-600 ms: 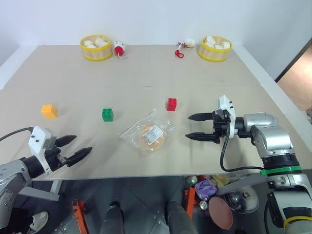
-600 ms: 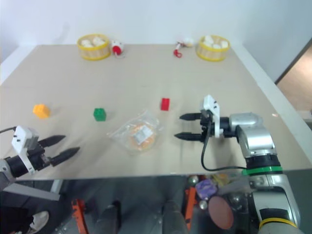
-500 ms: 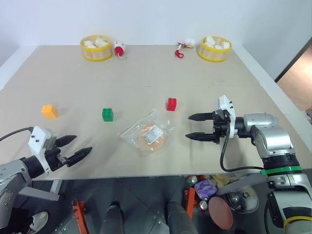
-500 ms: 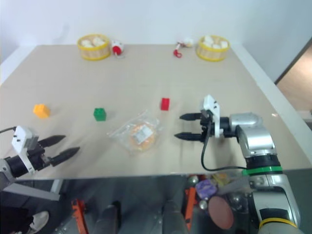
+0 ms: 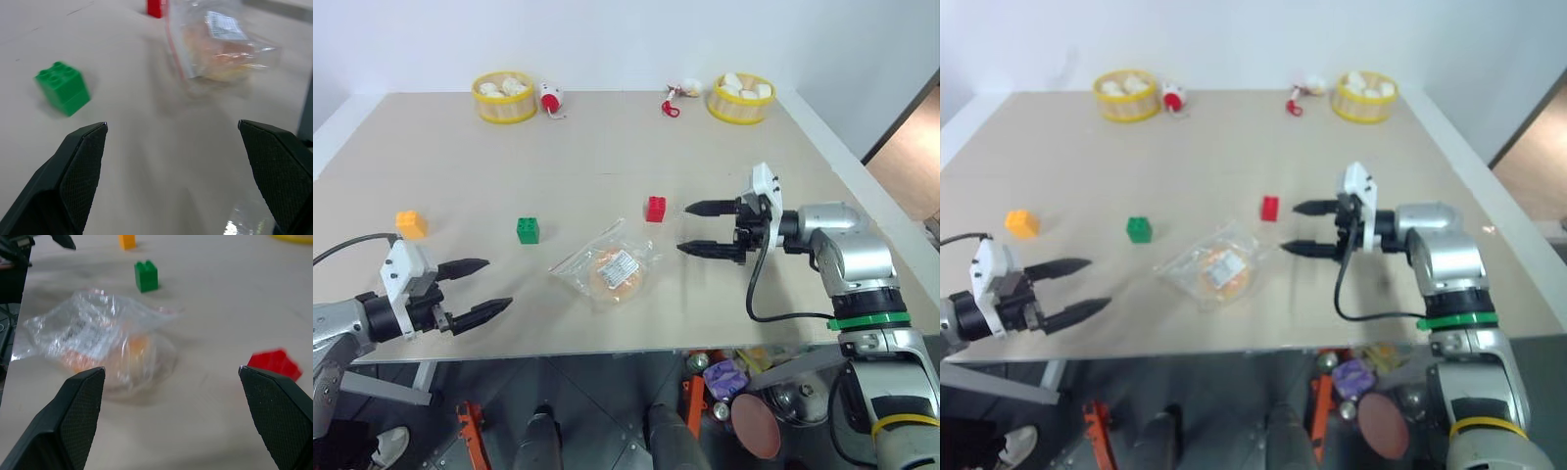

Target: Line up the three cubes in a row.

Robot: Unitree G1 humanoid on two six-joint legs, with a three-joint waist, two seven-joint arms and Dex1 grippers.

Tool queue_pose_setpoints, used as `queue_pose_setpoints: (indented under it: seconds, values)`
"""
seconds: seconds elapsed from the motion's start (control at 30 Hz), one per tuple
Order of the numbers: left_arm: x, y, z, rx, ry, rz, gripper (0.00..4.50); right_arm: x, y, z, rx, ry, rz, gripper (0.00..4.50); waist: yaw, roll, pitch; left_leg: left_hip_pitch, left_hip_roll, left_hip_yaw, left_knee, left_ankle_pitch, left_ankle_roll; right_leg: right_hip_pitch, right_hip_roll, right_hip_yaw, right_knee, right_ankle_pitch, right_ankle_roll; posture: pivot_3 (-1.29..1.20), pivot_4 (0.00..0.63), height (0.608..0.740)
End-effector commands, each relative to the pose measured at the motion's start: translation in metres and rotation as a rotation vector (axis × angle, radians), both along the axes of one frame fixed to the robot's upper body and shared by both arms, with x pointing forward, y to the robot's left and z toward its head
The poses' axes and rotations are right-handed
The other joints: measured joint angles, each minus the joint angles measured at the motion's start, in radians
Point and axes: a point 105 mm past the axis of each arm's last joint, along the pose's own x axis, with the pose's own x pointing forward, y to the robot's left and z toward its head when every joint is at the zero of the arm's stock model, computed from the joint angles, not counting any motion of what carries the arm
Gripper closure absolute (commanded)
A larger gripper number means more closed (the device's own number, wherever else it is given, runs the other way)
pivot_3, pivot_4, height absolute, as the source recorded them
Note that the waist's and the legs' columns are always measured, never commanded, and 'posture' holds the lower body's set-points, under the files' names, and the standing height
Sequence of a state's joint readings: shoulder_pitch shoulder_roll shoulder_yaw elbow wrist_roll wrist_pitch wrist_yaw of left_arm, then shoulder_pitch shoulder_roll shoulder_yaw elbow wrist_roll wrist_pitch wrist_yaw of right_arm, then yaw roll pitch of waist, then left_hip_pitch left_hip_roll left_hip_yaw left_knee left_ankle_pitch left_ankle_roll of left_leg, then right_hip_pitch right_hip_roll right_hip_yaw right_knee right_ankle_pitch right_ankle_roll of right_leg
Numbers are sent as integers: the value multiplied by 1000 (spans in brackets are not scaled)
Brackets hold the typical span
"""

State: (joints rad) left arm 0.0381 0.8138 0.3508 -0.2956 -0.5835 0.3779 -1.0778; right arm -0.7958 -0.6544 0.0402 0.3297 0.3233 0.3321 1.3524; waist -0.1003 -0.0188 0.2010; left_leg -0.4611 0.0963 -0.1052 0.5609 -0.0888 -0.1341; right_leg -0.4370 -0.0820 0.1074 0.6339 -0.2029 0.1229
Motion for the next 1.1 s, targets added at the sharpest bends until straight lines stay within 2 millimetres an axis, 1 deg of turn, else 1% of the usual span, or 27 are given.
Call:
queue_pose_setpoints:
  seconds: [0.03,0.13,0.2,0.37,0.47,0.57,0.63,0.9,1.0,1.1]
  values:
    - [-2,-13,10,51,-52,-83,77,-11,19,13,-28,-51,121,0,1,0,0,0,0,0,0,0,0,0,0,0,0,0,0,0,150,740]
    - [0,-20,11,56,-61,-110,77,-8,29,8,-71,-50,162,0,1,0,0,0,0,0,-1,1,1,0,0,0,0,0,1,0,150,740]
    - [1,-23,11,56,-67,-122,77,-1,33,1,-90,-35,157,0,1,0,0,0,0,0,-2,1,1,-1,0,0,0,1,1,0,150,740]
    - [2,-27,11,52,-75,-129,77,18,34,-19,-166,-33,118,0,0,0,0,0,0,0,-2,1,1,0,0,0,1,1,1,0,150,740]
    - [1,-29,9,44,-76,-124,77,22,37,-25,-185,-25,128,0,0,0,0,0,0,0,-2,1,2,0,0,0,1,1,2,0,150,740]
    - [0,-29,7,36,-75,-115,77,18,46,-32,-213,-17,189,0,0,0,0,0,0,0,-3,1,2,-1,1,0,1,1,2,0,150,740]
    - [0,-29,6,31,-74,-108,77,17,50,-34,-221,-10,213,0,0,0,0,0,1,0,-4,1,2,-1,1,0,2,1,2,0,150,740]
    - [0,-26,5,9,-72,-77,77,19,45,-21,-198,44,249,0,0,0,0,0,1,0,-3,2,2,-1,1,0,2,1,2,0,150,740]
    - [0,-25,4,8,-69,-74,77,16,49,-28,-220,62,280,0,0,0,0,0,1,0,-4,2,2,-1,1,0,3,1,2,0,150,740]
    - [1,-27,3,3,-68,-75,77,13,58,-38,-234,83,307,0,0,0,0,0,1,0,-4,2,2,-1,1,0,3,1,2,0,150,740]
